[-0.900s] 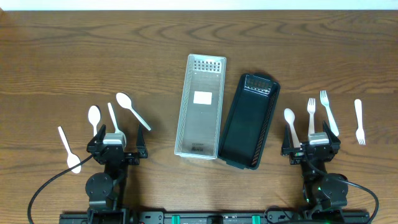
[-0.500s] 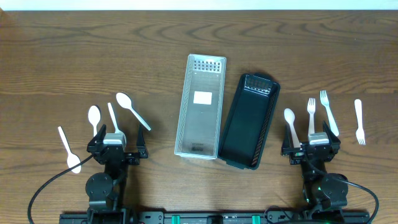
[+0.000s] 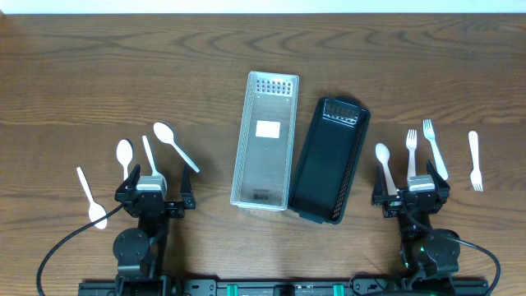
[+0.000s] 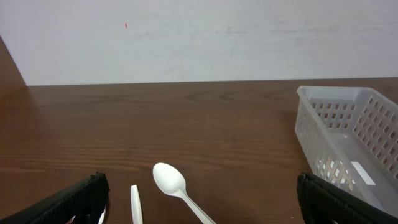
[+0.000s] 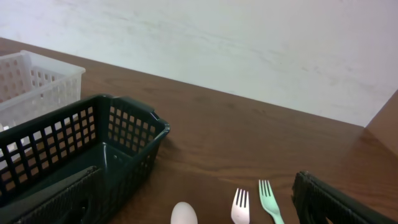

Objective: Pack container

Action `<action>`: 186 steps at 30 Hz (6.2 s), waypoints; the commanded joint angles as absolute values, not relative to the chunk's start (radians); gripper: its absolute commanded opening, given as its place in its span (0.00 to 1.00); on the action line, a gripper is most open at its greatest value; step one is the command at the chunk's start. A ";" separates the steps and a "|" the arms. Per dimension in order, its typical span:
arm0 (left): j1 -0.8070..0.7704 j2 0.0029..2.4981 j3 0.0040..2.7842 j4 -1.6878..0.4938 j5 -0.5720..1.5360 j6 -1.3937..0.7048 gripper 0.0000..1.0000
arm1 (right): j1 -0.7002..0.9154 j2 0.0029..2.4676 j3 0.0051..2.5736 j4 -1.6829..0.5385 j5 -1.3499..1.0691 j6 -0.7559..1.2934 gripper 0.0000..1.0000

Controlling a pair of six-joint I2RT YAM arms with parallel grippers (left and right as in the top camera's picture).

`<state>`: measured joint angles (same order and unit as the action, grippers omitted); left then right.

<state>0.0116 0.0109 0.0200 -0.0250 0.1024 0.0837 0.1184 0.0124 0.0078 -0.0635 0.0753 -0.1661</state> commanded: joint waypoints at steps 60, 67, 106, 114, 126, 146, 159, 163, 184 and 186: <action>0.017 0.005 0.004 -0.041 0.139 0.093 0.98 | 0.108 0.007 0.006 -0.052 -0.005 -0.047 0.99; 0.017 0.006 0.013 -0.004 0.139 -0.002 0.98 | 0.108 0.023 0.048 -0.136 -0.008 0.149 0.99; 0.017 1.117 1.079 -1.008 0.116 -0.084 0.98 | 0.059 1.645 1.050 -0.706 -0.062 0.101 0.31; 0.017 1.117 1.079 -1.009 0.116 -0.084 0.98 | 0.124 1.712 1.050 -0.577 -0.199 0.096 0.38; 0.017 1.117 1.079 -1.013 0.117 -0.084 0.98 | 0.153 1.712 1.050 -0.456 -0.236 0.126 0.43; 0.017 1.117 1.079 -1.013 0.116 -0.083 0.98 | -0.056 1.590 1.249 -0.916 0.101 0.110 0.89; 0.017 1.117 1.079 -1.013 0.116 -0.084 0.98 | -0.004 1.689 1.242 -0.910 0.098 0.003 0.91; 0.017 1.117 1.079 -1.013 0.116 -0.084 0.98 | 0.018 1.770 1.242 -0.913 0.071 -0.039 0.92; 0.017 1.117 1.079 -1.013 0.116 -0.084 0.98 | 0.046 2.016 1.241 -0.883 0.014 -0.097 0.91; 0.017 1.117 1.079 -1.013 0.116 -0.084 0.98 | 0.046 2.016 1.241 -0.883 0.014 -0.091 0.86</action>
<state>0.0116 1.1149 1.0561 -1.0107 0.1246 -0.0925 0.0372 1.9705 1.2484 -0.8848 0.0185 -0.0856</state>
